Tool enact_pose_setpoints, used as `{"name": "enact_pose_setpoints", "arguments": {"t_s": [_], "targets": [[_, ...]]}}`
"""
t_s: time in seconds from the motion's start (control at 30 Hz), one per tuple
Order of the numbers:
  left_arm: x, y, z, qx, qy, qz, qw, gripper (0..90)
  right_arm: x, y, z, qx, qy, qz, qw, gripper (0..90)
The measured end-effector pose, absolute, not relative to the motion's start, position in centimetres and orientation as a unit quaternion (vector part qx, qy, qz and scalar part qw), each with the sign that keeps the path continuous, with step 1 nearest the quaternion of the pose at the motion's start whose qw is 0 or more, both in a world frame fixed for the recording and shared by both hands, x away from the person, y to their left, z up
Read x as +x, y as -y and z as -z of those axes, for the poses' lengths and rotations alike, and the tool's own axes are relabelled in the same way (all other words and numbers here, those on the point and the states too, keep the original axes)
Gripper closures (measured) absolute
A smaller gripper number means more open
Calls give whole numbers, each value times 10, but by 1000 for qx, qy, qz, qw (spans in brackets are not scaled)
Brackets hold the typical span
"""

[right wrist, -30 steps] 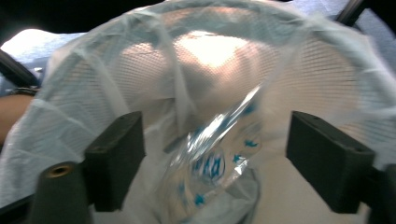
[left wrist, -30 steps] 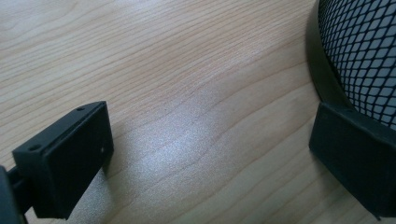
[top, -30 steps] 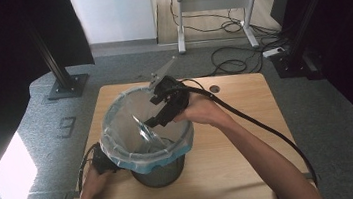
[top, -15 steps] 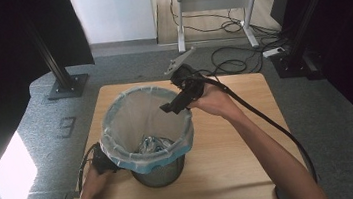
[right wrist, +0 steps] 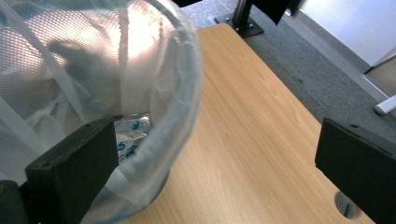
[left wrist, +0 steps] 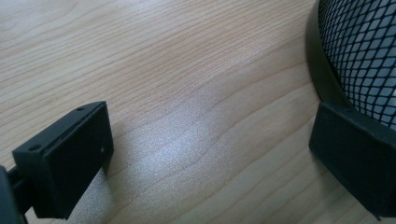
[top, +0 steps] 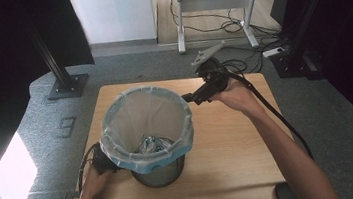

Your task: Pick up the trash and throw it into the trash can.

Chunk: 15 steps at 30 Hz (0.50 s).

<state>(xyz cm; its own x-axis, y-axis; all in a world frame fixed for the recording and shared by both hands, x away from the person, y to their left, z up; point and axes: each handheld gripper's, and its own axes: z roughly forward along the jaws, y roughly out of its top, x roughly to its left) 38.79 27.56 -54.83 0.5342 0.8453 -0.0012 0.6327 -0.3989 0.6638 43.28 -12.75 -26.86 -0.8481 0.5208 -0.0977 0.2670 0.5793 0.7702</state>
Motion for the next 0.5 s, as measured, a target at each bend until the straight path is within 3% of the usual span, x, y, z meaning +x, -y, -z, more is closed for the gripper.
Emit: {"name": "enact_pose_setpoints", "arguments": {"t_s": [0.5], "targets": [[388, -275, 548, 818, -452, -171, 311, 0, 433, 190, 282, 277, -854, -398, 187, 0]]}}
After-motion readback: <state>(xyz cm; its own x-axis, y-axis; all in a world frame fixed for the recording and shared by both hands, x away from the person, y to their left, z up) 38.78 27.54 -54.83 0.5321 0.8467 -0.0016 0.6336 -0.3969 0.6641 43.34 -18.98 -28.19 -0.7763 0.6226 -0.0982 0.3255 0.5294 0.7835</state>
